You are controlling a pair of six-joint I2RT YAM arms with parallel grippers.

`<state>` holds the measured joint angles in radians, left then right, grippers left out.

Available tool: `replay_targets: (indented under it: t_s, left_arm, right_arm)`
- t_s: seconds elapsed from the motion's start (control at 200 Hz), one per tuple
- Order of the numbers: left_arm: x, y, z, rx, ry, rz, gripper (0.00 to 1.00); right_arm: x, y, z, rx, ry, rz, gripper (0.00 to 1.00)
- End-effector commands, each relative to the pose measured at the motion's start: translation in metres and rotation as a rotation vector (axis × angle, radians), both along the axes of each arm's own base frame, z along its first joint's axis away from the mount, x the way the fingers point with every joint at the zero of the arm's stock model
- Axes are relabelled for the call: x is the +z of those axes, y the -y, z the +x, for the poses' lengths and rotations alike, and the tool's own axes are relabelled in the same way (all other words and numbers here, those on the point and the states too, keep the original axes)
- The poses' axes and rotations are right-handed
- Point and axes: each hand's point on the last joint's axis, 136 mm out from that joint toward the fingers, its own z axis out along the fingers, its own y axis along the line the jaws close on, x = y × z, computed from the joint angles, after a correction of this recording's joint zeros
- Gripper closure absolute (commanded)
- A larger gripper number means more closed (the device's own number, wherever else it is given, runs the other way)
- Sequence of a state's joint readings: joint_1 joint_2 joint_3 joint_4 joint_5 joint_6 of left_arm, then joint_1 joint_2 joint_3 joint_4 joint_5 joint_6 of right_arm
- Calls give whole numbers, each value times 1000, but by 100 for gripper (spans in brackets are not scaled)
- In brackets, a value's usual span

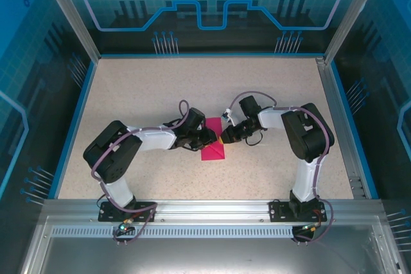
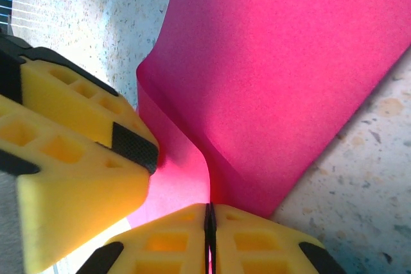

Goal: Fold a paper plane with a square sheet of paper (pick it up from the middle)
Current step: Fold the triangle a second time at the center of the table.

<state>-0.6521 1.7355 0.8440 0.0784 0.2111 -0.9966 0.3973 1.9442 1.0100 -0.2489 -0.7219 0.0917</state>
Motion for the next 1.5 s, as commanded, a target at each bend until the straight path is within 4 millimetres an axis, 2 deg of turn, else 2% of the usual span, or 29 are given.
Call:
replay_targets:
  t_s: [0.0, 0.565, 0.88, 1.496]
  left_arm:
    - [14, 4, -6, -15, 22, -41, 72]
    - [3, 10, -8, -28, 8, -47, 72]
    - [12, 11, -7, -34, 32, -58, 71]
    - [16, 8, -6, -27, 53, -52, 69]
  right_arm:
    - [-12, 7, 3, -11, -18, -42, 90]
    - [-13, 8, 5, -20, -10, -56, 93]
    - [-8, 8, 5, -19, 0, -37, 93]
    - [-1, 9, 5, -21, 22, -7, 93]
